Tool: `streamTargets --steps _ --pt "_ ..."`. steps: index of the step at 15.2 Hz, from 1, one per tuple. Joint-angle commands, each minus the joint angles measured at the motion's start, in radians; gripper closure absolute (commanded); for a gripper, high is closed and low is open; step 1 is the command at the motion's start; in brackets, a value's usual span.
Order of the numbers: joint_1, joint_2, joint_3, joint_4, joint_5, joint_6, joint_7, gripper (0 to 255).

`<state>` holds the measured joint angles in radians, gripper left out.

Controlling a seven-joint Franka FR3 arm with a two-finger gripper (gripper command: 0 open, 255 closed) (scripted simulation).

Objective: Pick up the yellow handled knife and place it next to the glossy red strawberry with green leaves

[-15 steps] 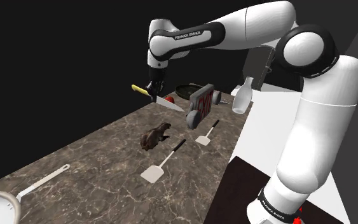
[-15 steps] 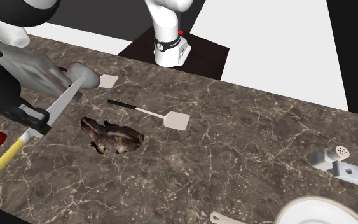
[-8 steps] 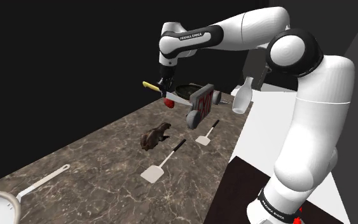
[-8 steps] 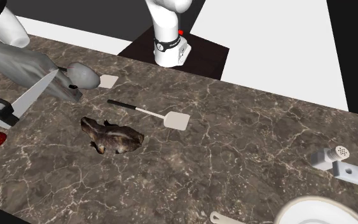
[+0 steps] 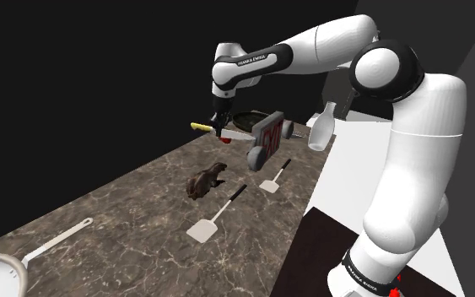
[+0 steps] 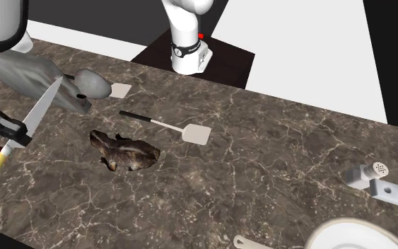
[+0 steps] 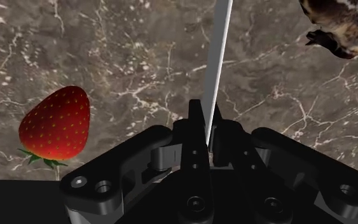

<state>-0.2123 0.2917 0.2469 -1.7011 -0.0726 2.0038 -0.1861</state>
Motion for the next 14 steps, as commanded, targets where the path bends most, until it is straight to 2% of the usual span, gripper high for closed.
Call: streamTargets --steps 1,14 --pt "-0.001 0.007 -0.002 -0.017 -0.003 0.024 0.001 255" --pt "0.004 0.074 -0.010 -0.104 -0.025 0.175 0.015 255"
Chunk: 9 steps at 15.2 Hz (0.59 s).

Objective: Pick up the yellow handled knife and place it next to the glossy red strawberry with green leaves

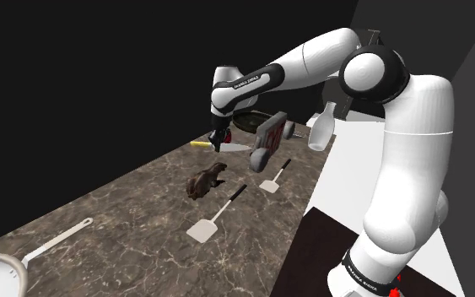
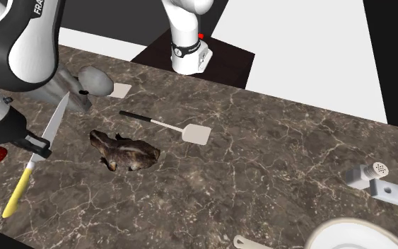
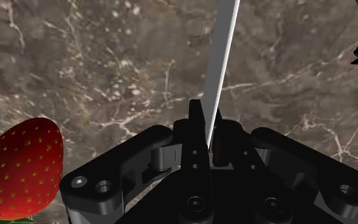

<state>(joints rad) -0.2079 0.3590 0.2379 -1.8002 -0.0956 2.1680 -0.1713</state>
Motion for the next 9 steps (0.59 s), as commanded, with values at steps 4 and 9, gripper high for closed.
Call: streamTargets --steps 4,9 --pt "0.001 0.020 -0.003 -0.015 -0.006 0.035 0.003 255" --pt "0.001 0.020 -0.003 -0.015 -0.006 0.035 0.003 255"
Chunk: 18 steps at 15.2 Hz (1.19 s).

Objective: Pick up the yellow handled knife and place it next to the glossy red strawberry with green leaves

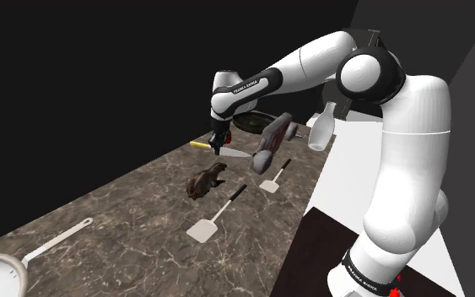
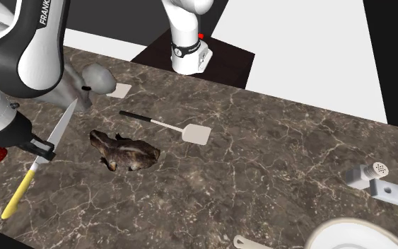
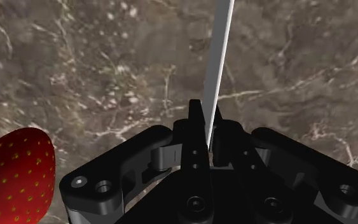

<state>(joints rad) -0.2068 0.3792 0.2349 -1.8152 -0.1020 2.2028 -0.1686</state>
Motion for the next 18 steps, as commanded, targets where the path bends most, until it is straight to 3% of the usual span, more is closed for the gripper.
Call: streamTargets --steps 1,2,7,11,18 --pt "0.000 0.000 0.000 0.000 0.000 0.000 0.000 255" --pt "0.000 0.000 0.000 0.000 0.000 0.000 0.000 0" --pt "0.000 0.000 0.000 0.000 0.000 0.000 0.000 0" --pt "-0.006 -0.058 0.008 0.050 0.019 -0.106 -0.012 0" --pt "-0.006 -0.058 0.008 0.050 0.019 -0.106 -0.012 0"
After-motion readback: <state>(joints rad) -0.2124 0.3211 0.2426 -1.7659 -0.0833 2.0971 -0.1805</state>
